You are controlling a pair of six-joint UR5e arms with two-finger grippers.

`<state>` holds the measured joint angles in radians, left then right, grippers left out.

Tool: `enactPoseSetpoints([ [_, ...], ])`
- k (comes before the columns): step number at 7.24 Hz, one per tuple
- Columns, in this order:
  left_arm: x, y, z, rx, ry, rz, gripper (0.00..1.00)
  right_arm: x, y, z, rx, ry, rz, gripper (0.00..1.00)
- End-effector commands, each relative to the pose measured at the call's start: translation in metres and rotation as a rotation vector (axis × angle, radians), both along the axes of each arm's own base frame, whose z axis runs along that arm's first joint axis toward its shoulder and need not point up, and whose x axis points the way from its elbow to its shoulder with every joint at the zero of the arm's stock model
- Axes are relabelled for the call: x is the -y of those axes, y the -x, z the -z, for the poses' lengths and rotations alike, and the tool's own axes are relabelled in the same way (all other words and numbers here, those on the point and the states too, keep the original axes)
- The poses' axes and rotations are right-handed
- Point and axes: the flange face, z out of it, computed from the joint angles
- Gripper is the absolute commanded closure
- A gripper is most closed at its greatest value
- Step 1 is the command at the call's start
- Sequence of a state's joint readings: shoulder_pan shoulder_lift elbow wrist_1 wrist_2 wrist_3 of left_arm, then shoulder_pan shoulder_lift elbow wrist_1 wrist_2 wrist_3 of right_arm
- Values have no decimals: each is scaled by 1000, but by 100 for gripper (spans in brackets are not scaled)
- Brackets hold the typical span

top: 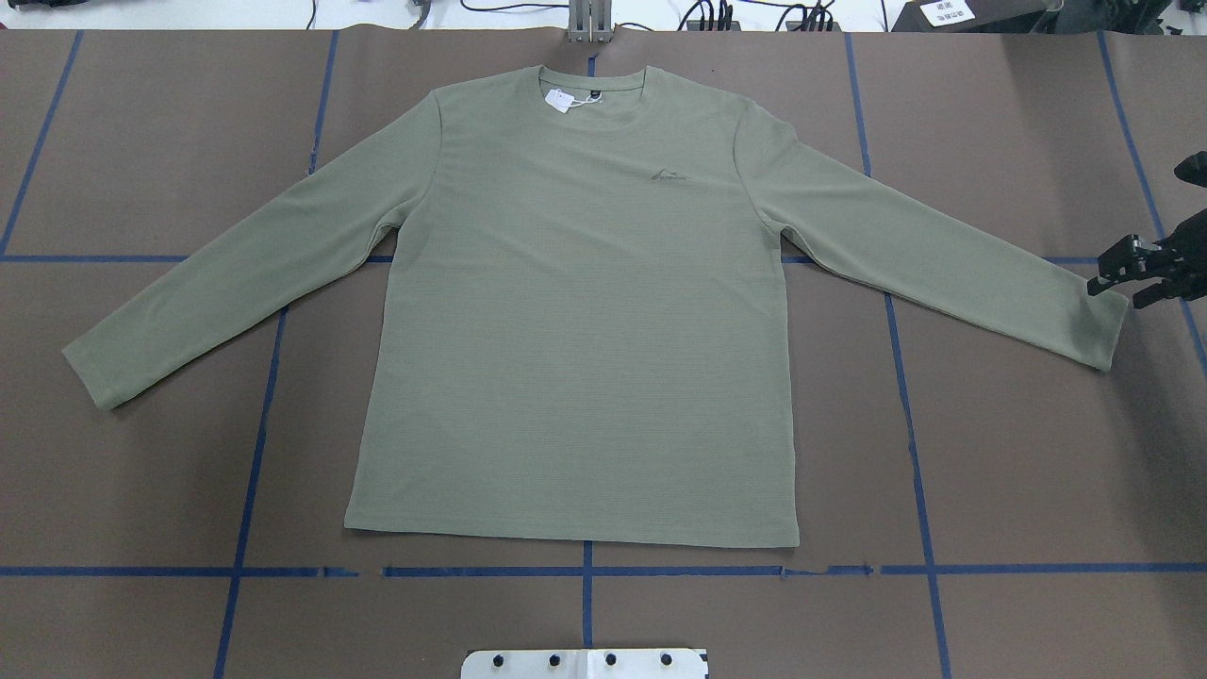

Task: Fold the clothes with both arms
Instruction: 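Move the right gripper toward the cuff of the sleeve nearest it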

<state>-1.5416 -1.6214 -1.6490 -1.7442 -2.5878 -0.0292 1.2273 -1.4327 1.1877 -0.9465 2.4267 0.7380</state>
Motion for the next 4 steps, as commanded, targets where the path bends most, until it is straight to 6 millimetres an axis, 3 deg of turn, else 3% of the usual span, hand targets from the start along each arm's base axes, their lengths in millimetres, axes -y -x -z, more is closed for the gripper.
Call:
enactPoseSetpoints([
  [1, 0, 0, 2, 0, -3, 1, 0, -3, -1, -4, -2, 6, 0, 29],
  [2, 0, 0, 4, -1, -5, 2, 0, -3, -1, -4, -2, 6, 0, 30],
  [4, 0, 1, 5, -1, -7, 3, 0, -4, -1, -5, -3, 9, 0, 46],
])
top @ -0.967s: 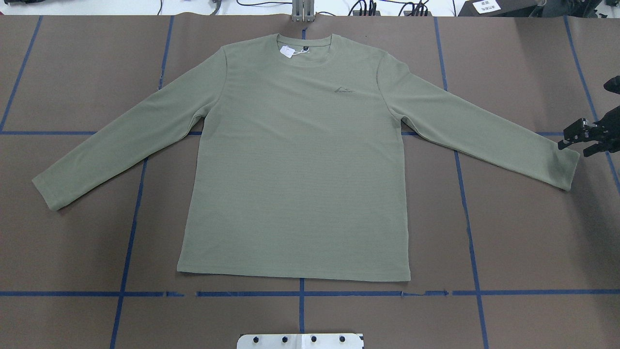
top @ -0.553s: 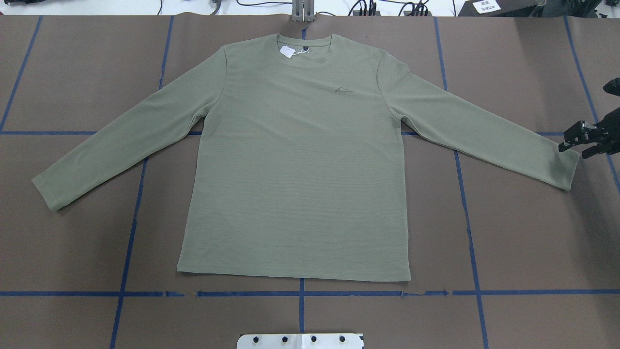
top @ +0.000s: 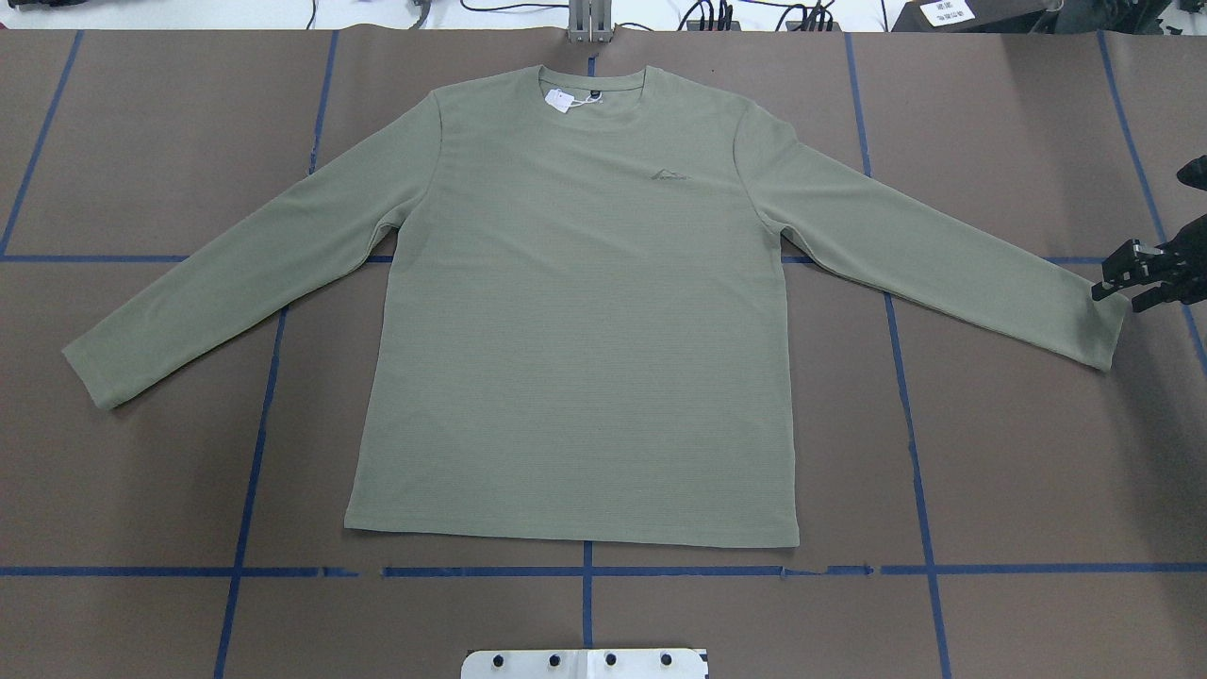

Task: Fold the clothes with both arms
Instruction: 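Move the right gripper toward the cuff of the sleeve nearest it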

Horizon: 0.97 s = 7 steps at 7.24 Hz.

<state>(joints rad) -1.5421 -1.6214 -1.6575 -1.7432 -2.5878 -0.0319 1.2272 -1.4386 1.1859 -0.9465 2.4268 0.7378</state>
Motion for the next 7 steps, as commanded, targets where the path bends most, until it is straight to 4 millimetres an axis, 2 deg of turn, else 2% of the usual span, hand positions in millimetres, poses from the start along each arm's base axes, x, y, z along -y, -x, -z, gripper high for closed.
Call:
enactPoseSetpoints([
  [1, 0, 1, 1, 1, -1, 2, 0, -1, 0, -1, -2, 6, -1, 62],
  [2, 0, 1, 3, 0, -3, 2, 0, -2, -1, -2, -2, 5, 0, 90],
  [3, 0, 1, 2, 1, -3, 2, 0, -2, 0, -1, 3, 5, 2, 100],
  [5, 0, 1, 4, 1, -6, 4, 0, -1, -3, 7, 27, 0, 2, 100],
  [6, -1, 1, 6, 1, -5, 5, 0, 1, -7, 18, 57, -9, 2, 100],
  [7, -1, 1, 6, 1, -4, 6, 0, 3, -17, 44, 105, -38, -4, 100],
])
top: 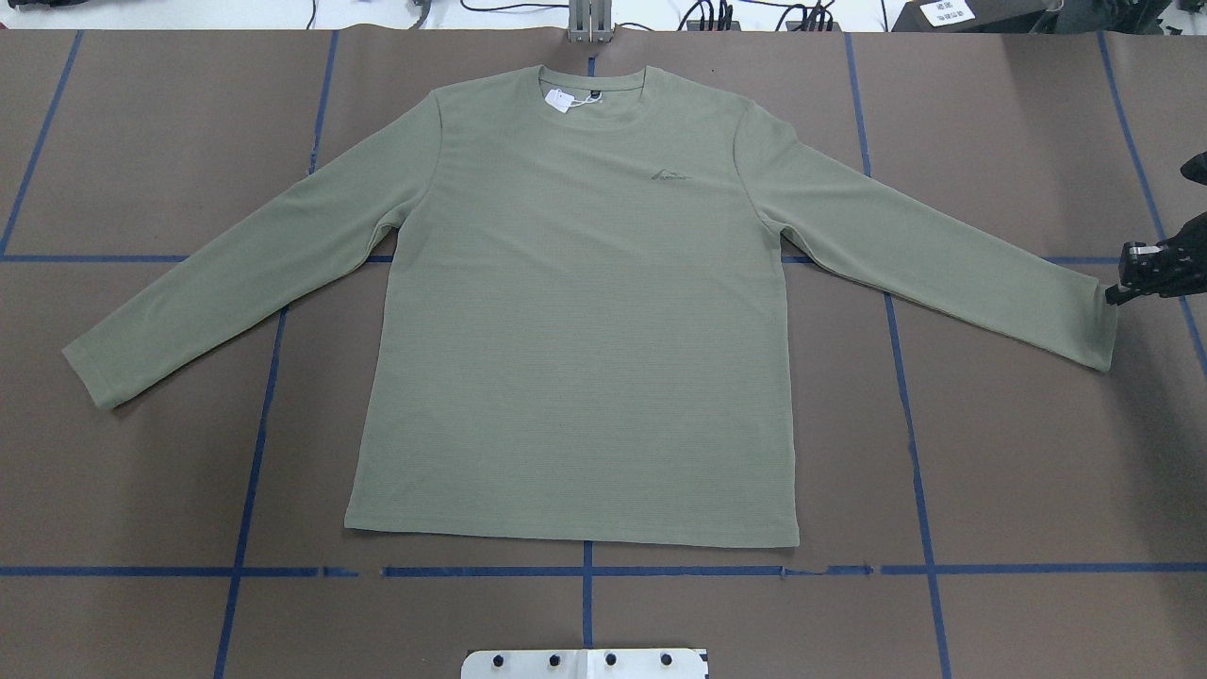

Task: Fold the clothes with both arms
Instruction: 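Move the right gripper toward the cuff of the sleeve nearest it, then grasp the sleeve cuff with the right gripper and fold it across the shirt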

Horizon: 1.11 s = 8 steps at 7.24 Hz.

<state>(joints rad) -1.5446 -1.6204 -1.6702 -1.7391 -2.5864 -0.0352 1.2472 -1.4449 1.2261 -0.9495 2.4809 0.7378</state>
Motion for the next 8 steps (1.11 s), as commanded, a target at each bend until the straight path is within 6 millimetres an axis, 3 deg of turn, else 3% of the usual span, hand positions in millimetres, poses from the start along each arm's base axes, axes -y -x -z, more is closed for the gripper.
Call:
enactPoseSetpoints([
  [1, 0, 0, 3, 0, -2, 1, 0, -5, -13, 48, 83, -60, 0, 100],
  [2, 0, 0, 2, 0, 1, 1, 0, -4, -12, 78, 103, -93, -1, 100],
  [3, 0, 0, 2, 0, 1, 1, 0, 4, -1, 120, 130, -44, -51, 100],
  [4, 0, 0, 1, 0, 3, 1, 0, 25, 19, 176, 169, -5, -98, 100],
  [6, 0, 0, 2, 0, 0, 0, 0, 57, 88, 278, 233, 49, -112, 100],
  [8, 0, -1, -1, 0, 4, -1, 0, 89, 172, 418, 213, 79, -162, 100],
])
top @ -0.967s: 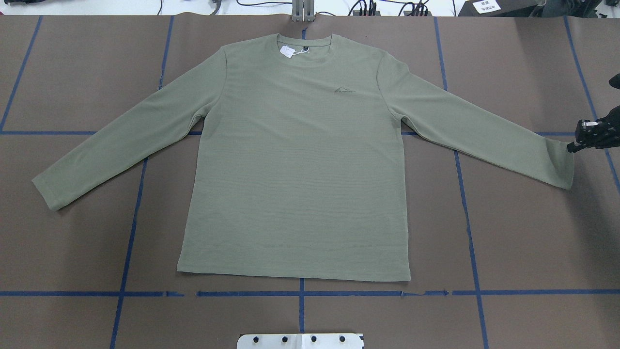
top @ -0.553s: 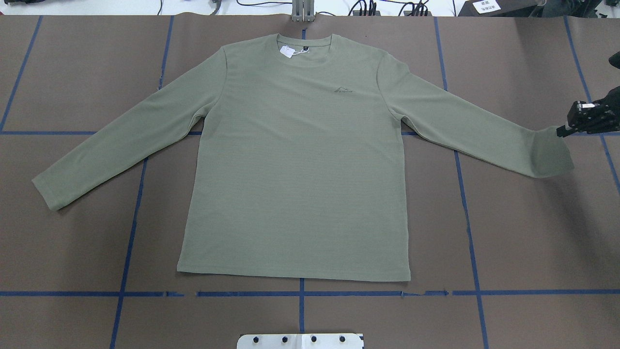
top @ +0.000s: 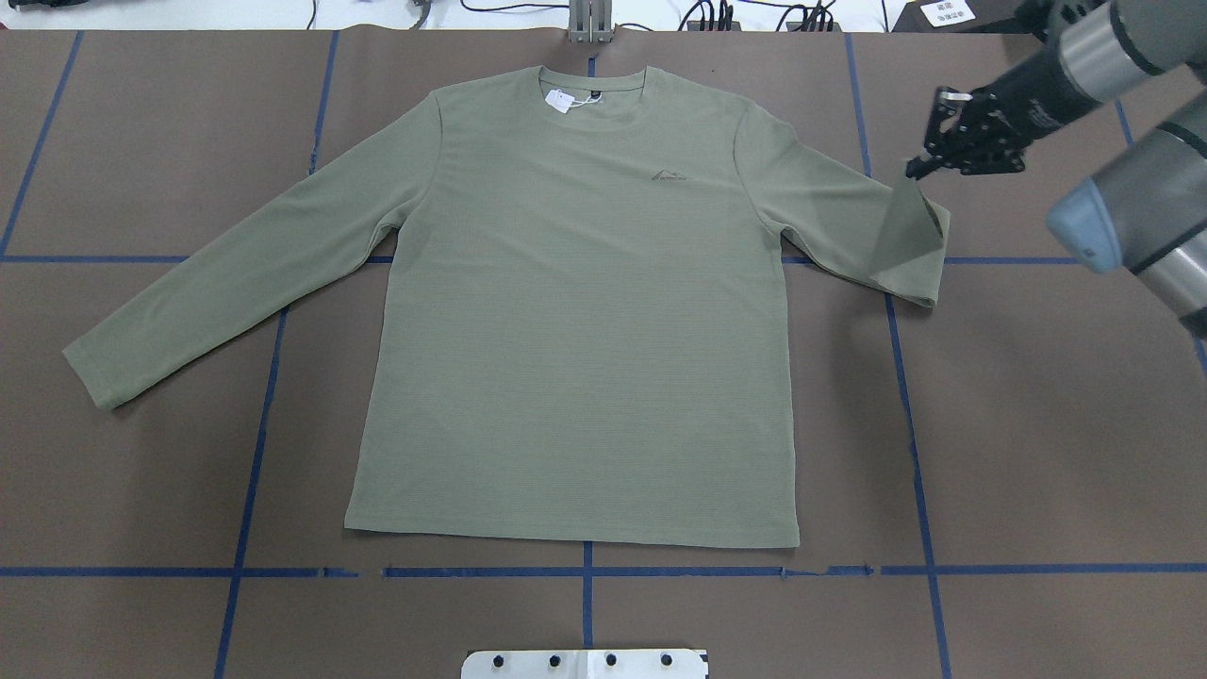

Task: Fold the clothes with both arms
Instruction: 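Grasp the sleeve cuff with the right gripper and fold it across the shirt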

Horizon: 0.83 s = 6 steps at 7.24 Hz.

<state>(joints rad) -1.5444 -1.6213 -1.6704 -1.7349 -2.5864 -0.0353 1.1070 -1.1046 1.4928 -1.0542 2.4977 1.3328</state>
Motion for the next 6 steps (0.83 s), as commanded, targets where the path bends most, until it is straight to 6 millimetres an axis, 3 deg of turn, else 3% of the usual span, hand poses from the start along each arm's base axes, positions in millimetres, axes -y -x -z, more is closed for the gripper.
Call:
enactPoseSetpoints([
  [1, 0, -1, 0, 0, 1, -1, 0, 11, 92, 141, -28, 23, -41, 100],
  [2, 0, 0, -1, 0, 1, 0, 0, 3, 150, 179, -53, -34, -75, 100],
  [4, -1, 0, 1, 0, -2, 0, 0, 14, 262, 290, -82, -101, -75, 100],
  [5, 0, 0, 2, 0, -5, 0, 0, 0, 308, 303, -98, -150, -101, 100],
  [6, 0, -1, 0, -1, -2, -2, 0, -7, 340, 292, -75, -205, -125, 100],
])
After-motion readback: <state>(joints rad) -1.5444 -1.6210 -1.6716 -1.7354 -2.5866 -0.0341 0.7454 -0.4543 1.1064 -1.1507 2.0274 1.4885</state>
